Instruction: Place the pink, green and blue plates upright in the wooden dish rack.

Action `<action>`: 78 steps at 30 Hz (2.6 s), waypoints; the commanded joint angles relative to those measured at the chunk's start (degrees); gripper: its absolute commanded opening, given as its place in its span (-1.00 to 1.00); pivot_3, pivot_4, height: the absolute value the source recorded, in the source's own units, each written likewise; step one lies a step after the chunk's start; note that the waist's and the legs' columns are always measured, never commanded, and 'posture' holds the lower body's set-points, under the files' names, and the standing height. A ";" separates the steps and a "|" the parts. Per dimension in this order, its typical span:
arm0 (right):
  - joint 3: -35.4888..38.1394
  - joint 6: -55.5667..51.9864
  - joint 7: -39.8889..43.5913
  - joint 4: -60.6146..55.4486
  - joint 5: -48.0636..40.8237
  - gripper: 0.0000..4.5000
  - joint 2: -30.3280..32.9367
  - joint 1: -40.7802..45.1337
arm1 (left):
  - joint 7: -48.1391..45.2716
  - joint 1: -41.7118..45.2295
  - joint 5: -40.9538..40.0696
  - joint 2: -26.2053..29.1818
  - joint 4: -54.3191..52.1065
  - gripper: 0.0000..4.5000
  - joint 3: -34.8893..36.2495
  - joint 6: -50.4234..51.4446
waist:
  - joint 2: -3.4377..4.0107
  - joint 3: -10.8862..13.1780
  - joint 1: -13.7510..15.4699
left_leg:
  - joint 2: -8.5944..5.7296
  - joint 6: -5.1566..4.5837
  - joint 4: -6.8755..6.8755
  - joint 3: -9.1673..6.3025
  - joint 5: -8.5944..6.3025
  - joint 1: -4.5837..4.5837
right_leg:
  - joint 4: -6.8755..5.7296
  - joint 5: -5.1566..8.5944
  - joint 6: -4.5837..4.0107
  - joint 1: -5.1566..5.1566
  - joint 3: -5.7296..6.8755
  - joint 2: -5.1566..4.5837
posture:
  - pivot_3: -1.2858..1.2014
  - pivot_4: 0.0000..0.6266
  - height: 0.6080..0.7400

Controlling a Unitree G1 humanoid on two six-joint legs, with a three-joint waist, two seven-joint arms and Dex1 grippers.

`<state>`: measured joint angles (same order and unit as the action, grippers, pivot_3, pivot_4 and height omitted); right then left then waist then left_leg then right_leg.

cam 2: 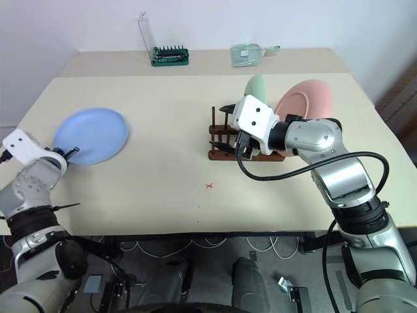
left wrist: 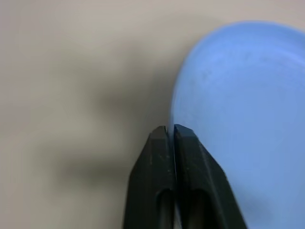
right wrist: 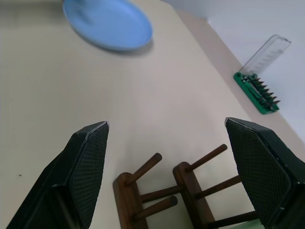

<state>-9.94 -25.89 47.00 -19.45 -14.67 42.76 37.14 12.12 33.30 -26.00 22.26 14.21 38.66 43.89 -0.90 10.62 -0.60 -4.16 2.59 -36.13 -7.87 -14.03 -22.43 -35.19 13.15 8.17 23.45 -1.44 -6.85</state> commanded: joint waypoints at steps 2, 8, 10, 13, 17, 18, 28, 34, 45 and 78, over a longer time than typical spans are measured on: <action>-0.06 2.80 -0.57 -1.13 3.15 0.77 -1.00 1.34 | -2.70 2.61 -0.20 -0.56 -6.75 -0.98 -4.34 -3.80 | -0.10 0.06 -0.04 | 0.01 0.04 0.01 -0.01 0.02 -0.01 | -0.01 0.00 -0.01 0.02 0.01 0.01 | 0.03 -0.52 1.00; -10.13 15.82 -3.95 6.25 18.40 0.77 -6.72 7.32 | -5.97 7.60 3.93 -3.11 -21.04 -0.98 -18.56 -8.19 | -0.35 0.20 -0.11 | 0.02 0.18 0.02 0.00 0.10 -0.06 | 0.01 -0.05 -0.07 0.07 0.01 0.02 | 0.03 -0.52 1.00; -12.58 19.43 -4.80 9.52 22.57 0.77 -8.26 8.81 | -5.10 9.08 3.86 -4.17 -23.40 -0.98 -20.29 -6.45 | -0.34 0.19 -0.18 | 0.02 0.41 0.02 0.04 0.23 -0.04 | 0.02 -0.05 -0.06 0.06 -0.01 0.02 | 0.03 -0.52 1.00; -14.18 23.95 -6.83 12.72 27.09 1.00 -10.70 10.99 | -4.27 11.54 2.99 -5.40 -26.57 -1.00 -22.31 -2.48 | -0.33 0.20 -0.61 | 0.04 0.43 0.08 0.03 0.25 -0.02 | -0.01 -0.05 -0.06 0.10 -0.01 0.03 | 0.03 -0.52 1.00; -15.53 29.71 -10.04 17.20 34.26 1.00 -12.13 13.40 | -4.09 13.07 2.26 -6.51 -29.53 -1.00 -24.00 1.79 | -0.33 0.20 -0.55 | 0.05 0.46 0.09 0.03 0.27 -0.04 | -0.06 -0.06 -0.07 0.17 -0.01 0.05 | 0.03 -0.52 1.00; -15.76 30.84 -10.59 18.29 35.53 1.00 -12.40 13.81 | -3.96 13.35 1.88 -6.97 -30.21 -1.00 -24.18 2.97 | -0.33 0.20 -0.46 | 0.05 0.46 0.09 0.03 0.27 -0.04 | -0.06 -0.06 -0.07 0.17 -0.01 0.05 | 0.03 -0.52 1.00; -16.07 37.21 -14.19 29.10 42.76 1.00 -15.51 16.05 | -6.25 13.47 -0.72 -7.85 -33.65 -1.00 -23.88 10.05 | -0.33 0.20 -0.49 | 0.04 0.47 0.08 0.00 0.28 -0.04 | -0.04 -0.06 -0.08 0.13 -0.01 0.06 | 0.03 -0.52 1.00; -15.36 38.51 -13.93 29.40 43.85 0.00 -16.02 15.59 | -6.52 13.16 -1.67 -8.71 -33.60 -1.00 -22.50 10.70 | -0.33 0.20 -0.52 | 0.05 0.51 0.11 0.00 0.30 -0.04 | -0.04 -0.06 -0.08 0.15 -0.01 0.07 | 0.03 -0.52 1.00; -13.90 39.43 -14.70 27.06 44.03 -1.00 -15.97 13.81 | 0.20 21.92 -10.17 -13.33 -27.25 0.30 -4.51 -1.72 | -0.36 0.22 -0.40 | 0.04 0.53 0.09 0.00 0.31 -0.05 | 0.00 -0.06 -0.08 0.12 -0.01 0.07 | 0.03 -0.52 1.00; 24.93 -32.01 -36.47 -7.77 -31.21 -1.00 -38.06 1.87 | -57.15 -20.93 -3.90 10.39 -32.25 0.30 -34.88 -19.05 | -0.04 0.24 -0.60 | 0.17 0.31 0.53 0.02 0.21 -0.07 | -0.09 -0.21 -0.37 0.49 -0.03 0.12 | 0.03 -0.52 1.00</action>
<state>13.44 -57.64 12.19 -26.52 -42.93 5.60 38.32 -44.80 11.68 -29.71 32.44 -16.08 3.46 25.73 -0.94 10.86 -1.19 -3.98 2.89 -35.60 -7.84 -13.82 -22.50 -35.28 12.94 7.80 23.94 -1.48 -6.73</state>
